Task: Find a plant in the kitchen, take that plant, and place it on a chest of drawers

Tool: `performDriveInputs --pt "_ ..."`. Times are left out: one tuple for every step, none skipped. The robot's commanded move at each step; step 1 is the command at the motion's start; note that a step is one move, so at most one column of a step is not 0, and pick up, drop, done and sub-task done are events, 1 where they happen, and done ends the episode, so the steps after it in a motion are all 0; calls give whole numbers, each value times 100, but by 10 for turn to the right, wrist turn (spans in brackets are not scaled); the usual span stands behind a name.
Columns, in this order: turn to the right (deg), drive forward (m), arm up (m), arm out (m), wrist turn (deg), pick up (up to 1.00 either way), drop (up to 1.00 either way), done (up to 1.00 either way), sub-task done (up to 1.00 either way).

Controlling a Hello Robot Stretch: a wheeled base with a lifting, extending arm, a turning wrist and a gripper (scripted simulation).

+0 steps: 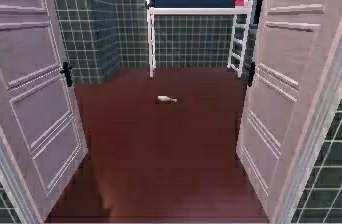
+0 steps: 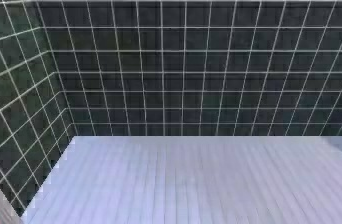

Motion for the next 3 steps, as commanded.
performDriveInputs --pt "-450 0 0 0 0 0 0 0 0" --pt "-450 0 0 0 0 0 0 0 0" --pt "0 100 0 0 0 0 0 0 0"
